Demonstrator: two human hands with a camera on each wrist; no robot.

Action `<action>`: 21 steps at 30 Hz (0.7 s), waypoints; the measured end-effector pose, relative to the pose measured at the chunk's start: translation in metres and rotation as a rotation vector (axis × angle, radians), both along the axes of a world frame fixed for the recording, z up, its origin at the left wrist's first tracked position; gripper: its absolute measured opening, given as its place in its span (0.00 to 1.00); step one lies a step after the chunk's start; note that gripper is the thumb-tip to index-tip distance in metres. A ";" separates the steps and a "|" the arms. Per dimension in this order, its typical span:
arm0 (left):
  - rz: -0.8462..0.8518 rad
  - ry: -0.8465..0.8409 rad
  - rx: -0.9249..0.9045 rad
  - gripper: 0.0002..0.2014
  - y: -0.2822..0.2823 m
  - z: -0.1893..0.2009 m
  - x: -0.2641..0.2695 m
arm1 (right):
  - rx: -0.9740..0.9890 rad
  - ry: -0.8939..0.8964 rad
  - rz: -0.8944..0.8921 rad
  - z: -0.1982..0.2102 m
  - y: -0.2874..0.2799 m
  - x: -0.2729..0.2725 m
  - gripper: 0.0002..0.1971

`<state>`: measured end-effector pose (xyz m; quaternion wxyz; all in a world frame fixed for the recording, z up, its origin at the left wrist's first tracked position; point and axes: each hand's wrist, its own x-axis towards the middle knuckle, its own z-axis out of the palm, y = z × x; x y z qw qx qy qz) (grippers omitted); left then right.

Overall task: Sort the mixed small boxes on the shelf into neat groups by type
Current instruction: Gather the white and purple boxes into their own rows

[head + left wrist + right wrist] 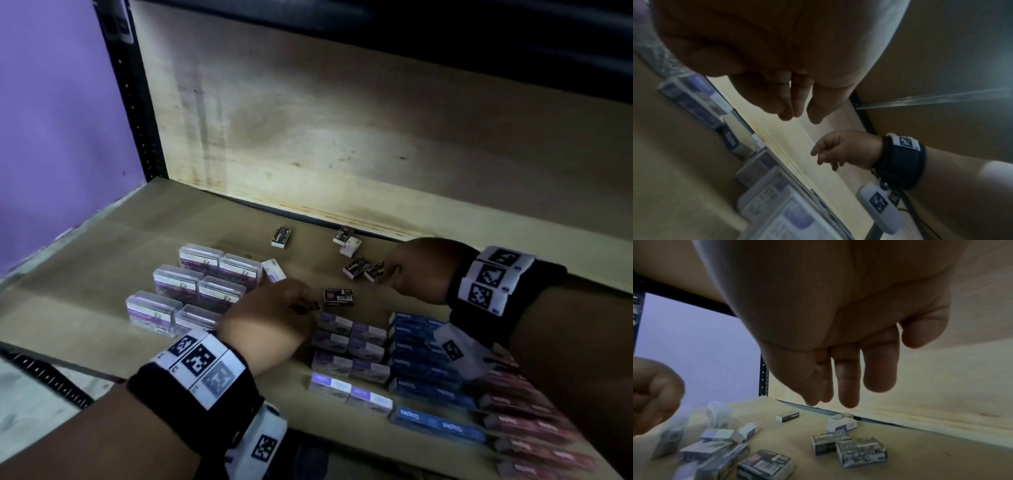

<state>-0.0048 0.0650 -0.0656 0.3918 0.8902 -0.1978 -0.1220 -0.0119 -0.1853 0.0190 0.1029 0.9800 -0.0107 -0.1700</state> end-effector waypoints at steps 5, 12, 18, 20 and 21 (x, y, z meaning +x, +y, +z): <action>-0.024 0.058 -0.094 0.08 -0.002 0.003 -0.013 | 0.019 -0.051 0.022 0.000 0.001 0.010 0.13; -0.032 0.078 -0.183 0.12 -0.001 0.010 -0.022 | 0.019 -0.092 -0.027 -0.010 0.004 0.042 0.19; 0.009 0.183 -0.352 0.10 0.005 0.001 -0.022 | -0.026 -0.058 -0.106 -0.024 -0.004 0.076 0.23; 0.009 0.204 -0.381 0.12 0.007 -0.002 -0.020 | -0.029 -0.059 -0.121 -0.026 -0.005 0.085 0.24; 0.016 0.214 -0.388 0.12 0.008 -0.003 -0.018 | -0.033 -0.053 -0.124 -0.028 -0.005 0.089 0.24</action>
